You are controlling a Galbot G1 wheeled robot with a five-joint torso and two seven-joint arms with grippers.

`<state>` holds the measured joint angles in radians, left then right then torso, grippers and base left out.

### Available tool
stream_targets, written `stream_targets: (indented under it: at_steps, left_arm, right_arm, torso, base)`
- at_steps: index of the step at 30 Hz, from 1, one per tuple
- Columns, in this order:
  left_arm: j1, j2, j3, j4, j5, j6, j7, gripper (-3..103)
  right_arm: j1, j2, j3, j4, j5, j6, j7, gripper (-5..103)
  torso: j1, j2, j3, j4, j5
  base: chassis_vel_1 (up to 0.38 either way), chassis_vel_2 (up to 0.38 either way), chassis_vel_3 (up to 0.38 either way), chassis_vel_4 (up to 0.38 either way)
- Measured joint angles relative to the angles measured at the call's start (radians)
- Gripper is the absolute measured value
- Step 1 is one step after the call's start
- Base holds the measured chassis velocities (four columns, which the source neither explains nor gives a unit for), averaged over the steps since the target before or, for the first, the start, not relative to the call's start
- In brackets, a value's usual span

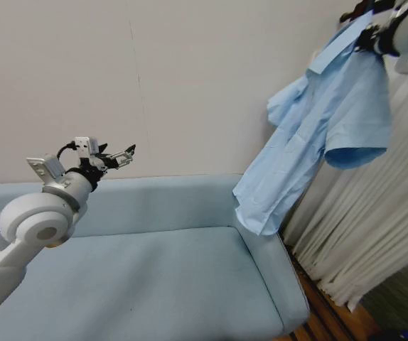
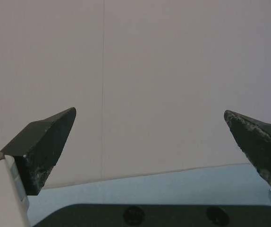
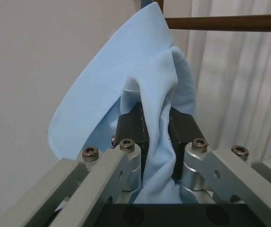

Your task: Pick up the clothes from the sofa and hang them on the clothes hanger.

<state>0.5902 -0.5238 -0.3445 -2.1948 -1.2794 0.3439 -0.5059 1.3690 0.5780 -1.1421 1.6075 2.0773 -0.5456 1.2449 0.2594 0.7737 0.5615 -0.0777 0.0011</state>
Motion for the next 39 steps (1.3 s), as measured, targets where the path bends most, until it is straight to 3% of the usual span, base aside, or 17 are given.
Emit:
stream_targets:
  at_steps: [4, 9, 14, 24, 27, 39]
  left_arm:
    - [-0.015, -0.032, 0.020, 0.017, 0.013, -0.001, 0.018, 100]
    - [-0.018, -0.095, 0.039, 0.051, 0.066, -0.007, 0.061, 100]
    - [-0.008, -0.129, 0.036, 0.073, 0.101, -0.012, 0.090, 100]
    - [0.000, -0.175, 0.037, 0.099, 0.137, -0.020, 0.117, 100]
    - [-0.005, -0.188, 0.050, 0.122, 0.163, -0.035, 0.123, 100]
    - [-0.004, -0.208, 0.047, 0.142, 0.187, -0.043, 0.127, 100]
  right_arm:
    - [0.048, 0.059, -0.056, -0.083, 0.068, 0.031, 0.048, 8]
    - [0.057, 0.135, -0.049, -0.170, 0.220, 0.138, 0.171, 8]
    - [0.026, 0.179, -0.047, -0.258, 0.208, 0.195, 0.219, 8]
    - [-0.007, 0.198, -0.095, -0.332, 0.084, 0.197, 0.198, 8]
    - [-0.020, 0.199, -0.091, -0.374, 0.050, 0.169, 0.152, 8]
    - [-0.061, 0.244, -0.049, -0.532, 0.004, 0.131, 0.086, 8]
  torso:
    - [0.000, 0.000, 0.000, -0.0001, 0.0000]
    - [0.000, 0.000, 0.000, -0.0004, 0.0001]
    - [0.000, 0.000, 0.000, 0.0002, 0.0003]
    - [0.000, 0.000, 0.000, -0.0003, 0.0005]
    - [0.000, 0.000, 0.000, -0.0002, 0.0004]
    - [0.000, 0.000, 0.000, 0.0000, 0.0002]
  base:
    - [0.000, 0.000, 0.000, 0.000]
    - [0.000, 0.000, 0.000, 0.000]
    - [0.000, 0.000, 0.000, 0.000]
    - [0.000, 0.000, 0.000, 0.000]
    - [0.000, 0.000, 0.000, 0.000]
    - [0.000, 0.000, 0.000, 0.000]
